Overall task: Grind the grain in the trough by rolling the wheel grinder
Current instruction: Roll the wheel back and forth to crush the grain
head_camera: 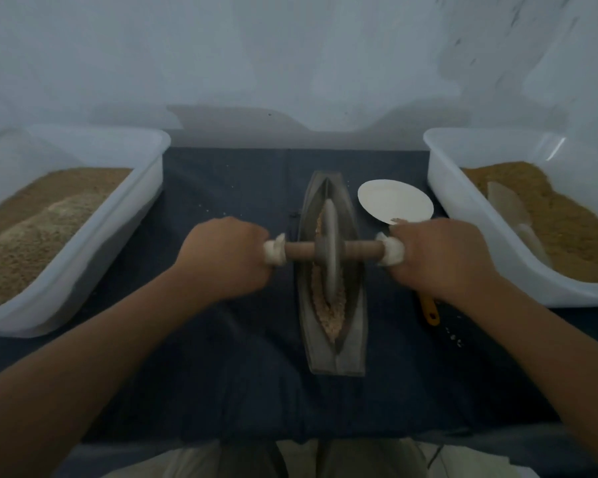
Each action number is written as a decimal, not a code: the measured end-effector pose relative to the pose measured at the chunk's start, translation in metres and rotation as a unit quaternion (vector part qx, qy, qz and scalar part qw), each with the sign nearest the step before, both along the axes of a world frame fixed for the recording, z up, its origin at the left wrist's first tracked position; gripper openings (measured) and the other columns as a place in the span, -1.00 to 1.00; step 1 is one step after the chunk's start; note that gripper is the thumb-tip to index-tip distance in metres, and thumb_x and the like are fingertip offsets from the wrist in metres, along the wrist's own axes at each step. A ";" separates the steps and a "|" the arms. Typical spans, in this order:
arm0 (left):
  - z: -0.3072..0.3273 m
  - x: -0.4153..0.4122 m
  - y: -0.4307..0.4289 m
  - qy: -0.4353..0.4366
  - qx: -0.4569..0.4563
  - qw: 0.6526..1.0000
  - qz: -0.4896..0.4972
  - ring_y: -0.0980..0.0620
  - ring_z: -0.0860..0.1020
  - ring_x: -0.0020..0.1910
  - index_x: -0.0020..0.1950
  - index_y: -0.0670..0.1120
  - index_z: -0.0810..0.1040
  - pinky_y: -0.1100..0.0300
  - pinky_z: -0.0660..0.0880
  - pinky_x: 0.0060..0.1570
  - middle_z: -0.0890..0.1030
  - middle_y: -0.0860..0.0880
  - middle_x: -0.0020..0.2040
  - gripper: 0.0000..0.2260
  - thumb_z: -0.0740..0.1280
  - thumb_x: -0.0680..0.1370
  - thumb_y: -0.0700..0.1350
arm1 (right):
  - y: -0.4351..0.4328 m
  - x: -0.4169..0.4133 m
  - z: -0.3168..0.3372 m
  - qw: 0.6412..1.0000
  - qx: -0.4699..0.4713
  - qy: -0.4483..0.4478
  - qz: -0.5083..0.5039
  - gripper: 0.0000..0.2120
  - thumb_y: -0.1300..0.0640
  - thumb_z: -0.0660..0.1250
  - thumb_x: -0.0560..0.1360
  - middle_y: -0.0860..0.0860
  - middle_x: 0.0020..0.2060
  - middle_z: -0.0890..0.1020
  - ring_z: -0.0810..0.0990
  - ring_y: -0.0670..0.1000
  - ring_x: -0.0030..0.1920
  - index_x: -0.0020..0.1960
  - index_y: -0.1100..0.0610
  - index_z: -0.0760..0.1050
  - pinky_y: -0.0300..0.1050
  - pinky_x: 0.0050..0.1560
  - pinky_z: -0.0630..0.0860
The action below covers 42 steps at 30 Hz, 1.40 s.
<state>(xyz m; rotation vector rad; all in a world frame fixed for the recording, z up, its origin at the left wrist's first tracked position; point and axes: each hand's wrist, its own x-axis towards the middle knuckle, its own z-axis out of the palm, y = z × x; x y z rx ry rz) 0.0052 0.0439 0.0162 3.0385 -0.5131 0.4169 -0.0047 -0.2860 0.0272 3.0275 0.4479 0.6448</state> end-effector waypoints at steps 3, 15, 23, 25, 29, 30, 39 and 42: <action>0.016 0.050 -0.018 0.047 -0.022 0.997 0.056 -0.03 0.50 -0.36 -0.33 0.01 0.47 0.13 0.43 -0.31 0.52 0.08 -0.34 -0.73 0.27 0.42 0.17 | 0.014 0.045 0.011 0.999 -0.018 -0.036 -0.030 -0.66 -0.17 0.32 0.53 -0.14 -0.45 0.40 0.41 -0.07 -0.45 -0.32 -0.09 0.30 -0.13 -0.39 0.41; 0.013 -0.013 0.004 0.039 0.010 0.998 -0.042 0.11 0.42 -0.48 -0.36 0.08 0.40 0.26 0.23 -0.46 0.44 0.12 -0.46 -0.81 0.28 0.37 0.14 | -0.001 -0.015 -0.006 0.999 0.023 0.026 -0.037 -0.49 -0.45 -0.05 0.48 -0.19 -0.53 0.43 0.41 -0.14 -0.52 -0.40 -0.14 0.38 -0.13 -0.41 0.49; 0.026 0.075 -0.030 0.026 -0.009 0.996 0.083 -0.04 0.54 -0.35 -0.32 0.00 0.48 0.15 0.39 -0.36 0.55 0.02 -0.33 -0.76 0.36 0.45 0.10 | 0.018 0.074 0.014 0.998 0.002 0.037 -0.050 -0.58 -0.04 0.41 0.55 -0.11 -0.47 0.37 0.30 -0.09 -0.45 -0.38 -0.10 0.28 -0.10 -0.34 0.36; 0.032 0.070 -0.031 0.035 0.000 0.997 0.069 -0.08 0.57 -0.29 -0.29 0.00 0.50 0.11 0.47 -0.28 0.57 0.01 -0.29 -0.79 0.36 0.44 0.10 | 0.022 0.069 0.021 0.995 -0.023 0.071 -0.072 -0.62 -0.04 0.37 0.57 -0.07 -0.44 0.42 0.36 -0.06 -0.43 -0.36 -0.07 0.32 -0.10 -0.35 0.34; 0.021 0.012 -0.007 0.049 0.024 0.998 0.007 -0.02 0.52 -0.36 -0.31 0.04 0.44 0.16 0.41 -0.37 0.51 0.08 -0.35 -0.80 0.35 0.43 0.09 | 0.009 0.016 0.016 0.992 -0.022 0.111 -0.048 -0.68 -0.19 0.25 0.56 -0.10 -0.40 0.51 0.49 -0.06 -0.40 -0.29 -0.06 0.41 -0.04 -0.32 0.50; 0.018 -0.004 -0.001 0.040 0.019 0.999 -0.006 0.04 0.47 -0.43 -0.34 0.05 0.40 0.21 0.31 -0.42 0.47 0.09 -0.40 -0.77 0.35 0.43 0.10 | 0.005 -0.005 0.014 0.997 0.003 0.080 -0.013 -0.68 -0.23 0.22 0.53 -0.13 -0.45 0.48 0.47 -0.08 -0.44 -0.31 -0.09 0.40 -0.05 -0.37 0.49; 0.021 0.062 -0.023 0.047 -0.022 0.995 0.088 -0.05 0.55 -0.34 -0.33 -0.01 0.45 0.12 0.49 -0.30 0.57 0.01 -0.31 -0.74 0.33 0.46 0.11 | 0.020 0.062 0.016 0.997 -0.033 0.008 -0.063 -0.71 -0.06 0.33 0.54 -0.09 -0.45 0.44 0.42 -0.02 -0.45 -0.31 -0.04 0.37 -0.10 -0.38 0.44; 0.024 0.071 -0.028 0.069 -0.039 0.992 0.102 -0.11 0.57 -0.22 -0.28 -0.01 0.46 0.08 0.53 -0.19 0.58 0.00 -0.22 -0.74 0.35 0.49 0.12 | 0.031 0.079 0.031 0.990 -0.070 0.059 -0.107 -0.76 -0.07 0.34 0.53 -0.03 -0.34 0.54 0.55 0.05 -0.31 -0.27 -0.01 0.47 -0.02 -0.21 0.58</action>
